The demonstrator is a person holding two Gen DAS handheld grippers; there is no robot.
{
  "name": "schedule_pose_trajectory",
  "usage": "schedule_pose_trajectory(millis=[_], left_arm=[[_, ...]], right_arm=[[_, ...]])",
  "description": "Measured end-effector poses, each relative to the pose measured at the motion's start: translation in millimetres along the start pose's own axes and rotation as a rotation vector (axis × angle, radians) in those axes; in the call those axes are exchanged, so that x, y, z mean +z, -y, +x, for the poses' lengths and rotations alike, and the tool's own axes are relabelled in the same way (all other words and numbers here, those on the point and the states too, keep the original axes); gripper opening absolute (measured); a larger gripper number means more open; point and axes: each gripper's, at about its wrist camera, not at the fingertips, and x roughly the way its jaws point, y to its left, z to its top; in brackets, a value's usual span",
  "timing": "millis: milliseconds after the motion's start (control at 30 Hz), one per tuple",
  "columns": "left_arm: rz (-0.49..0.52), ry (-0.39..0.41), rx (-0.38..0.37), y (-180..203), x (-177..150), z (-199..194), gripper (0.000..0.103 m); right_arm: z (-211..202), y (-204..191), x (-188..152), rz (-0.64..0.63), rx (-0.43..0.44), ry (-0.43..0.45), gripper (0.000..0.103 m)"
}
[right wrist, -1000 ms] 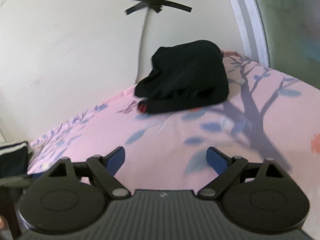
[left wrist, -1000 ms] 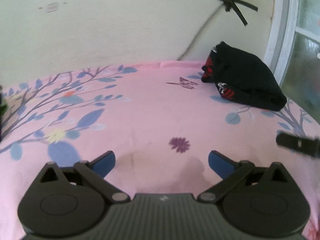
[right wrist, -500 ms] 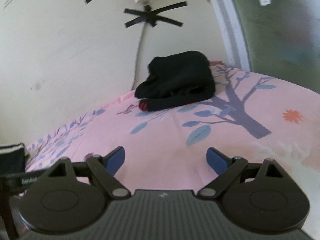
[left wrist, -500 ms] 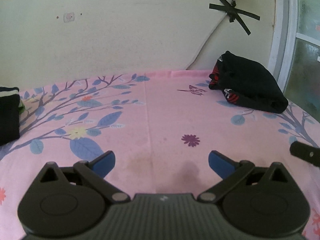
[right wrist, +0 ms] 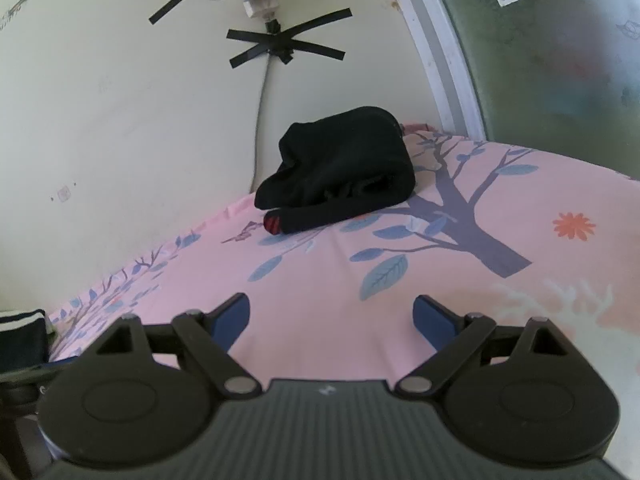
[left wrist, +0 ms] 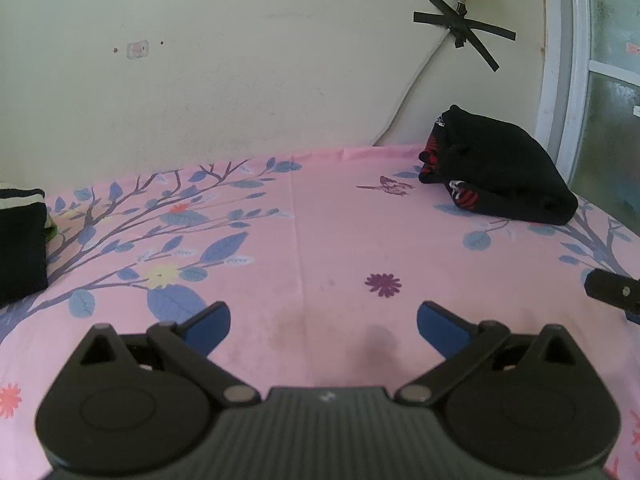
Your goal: Fold small clothes
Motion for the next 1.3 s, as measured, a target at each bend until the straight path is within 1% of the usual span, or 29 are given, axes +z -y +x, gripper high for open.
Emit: schedule_pose_trajectory(millis=[800,1000,1300], left_arm=[[0.022,0.016,-0.053,-5.7,-0.5,-2.7,0.103],[0.026,0.016,-0.036,-5.4,0.3,-3.2,0.103],[-0.007,0.036,-0.026,-11.2,1.5,-6.6,0.103]], right_arm=[[0.9,0.4,-0.1,0.015,0.014,-0.011,0.088],[0.3,0.3,-0.5,0.017,0.012,-0.010,0.088],[1.7,1.8,0.5,0.015,0.016,-0.012,0.088]])
